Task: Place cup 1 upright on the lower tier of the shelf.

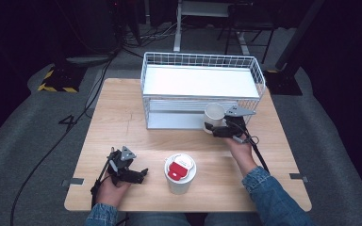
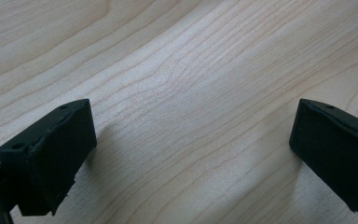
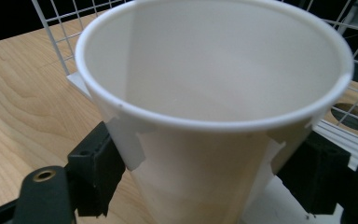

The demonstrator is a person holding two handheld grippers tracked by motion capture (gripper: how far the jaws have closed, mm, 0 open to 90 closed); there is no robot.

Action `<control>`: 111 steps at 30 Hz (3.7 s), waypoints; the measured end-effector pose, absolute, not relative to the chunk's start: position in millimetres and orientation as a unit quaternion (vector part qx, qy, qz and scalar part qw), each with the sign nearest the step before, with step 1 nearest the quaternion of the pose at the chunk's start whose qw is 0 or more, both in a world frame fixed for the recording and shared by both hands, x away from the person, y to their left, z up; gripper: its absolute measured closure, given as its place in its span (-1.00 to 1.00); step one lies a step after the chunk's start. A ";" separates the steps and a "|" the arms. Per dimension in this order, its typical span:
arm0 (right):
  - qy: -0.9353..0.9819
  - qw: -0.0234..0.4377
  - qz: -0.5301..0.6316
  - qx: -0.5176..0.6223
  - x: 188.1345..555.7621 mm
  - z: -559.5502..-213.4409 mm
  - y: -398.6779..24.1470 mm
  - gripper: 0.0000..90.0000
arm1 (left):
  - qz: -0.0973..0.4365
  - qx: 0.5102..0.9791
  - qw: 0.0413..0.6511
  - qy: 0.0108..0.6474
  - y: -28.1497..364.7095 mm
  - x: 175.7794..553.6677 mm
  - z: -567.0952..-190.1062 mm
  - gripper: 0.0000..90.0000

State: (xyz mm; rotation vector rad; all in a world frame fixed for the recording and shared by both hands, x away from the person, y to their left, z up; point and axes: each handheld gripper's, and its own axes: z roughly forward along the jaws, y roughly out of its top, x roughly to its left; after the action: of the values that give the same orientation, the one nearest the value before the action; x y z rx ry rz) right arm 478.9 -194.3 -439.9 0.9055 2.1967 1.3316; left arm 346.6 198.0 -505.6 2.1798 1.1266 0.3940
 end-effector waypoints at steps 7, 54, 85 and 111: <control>0.787 0.215 0.478 0.325 484.8 -440.8 -187.3 -0.50 | 0.150 0.831 0.322 0.429 198.1 346.6 -505.5 -0.98; 0.770 0.248 0.481 0.337 523.2 -473.5 -147.0 -0.50 | 0.149 0.831 0.322 0.429 198.1 346.5 -505.5 -0.98; 0.764 0.221 0.485 0.363 532.3 -477.4 -151.4 -0.74 | 0.149 0.831 0.321 0.429 198.1 346.5 -505.4 -0.98; 0.781 0.209 0.485 0.334 462.7 -419.2 -204.9 -0.77 | 0.152 0.832 0.321 0.427 198.3 347.5 -505.4 -0.98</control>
State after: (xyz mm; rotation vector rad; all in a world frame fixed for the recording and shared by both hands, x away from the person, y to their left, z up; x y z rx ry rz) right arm 462.7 -204.9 -419.2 0.9307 2.1725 1.3493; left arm 347.5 198.3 -505.4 2.1840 1.1213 0.3983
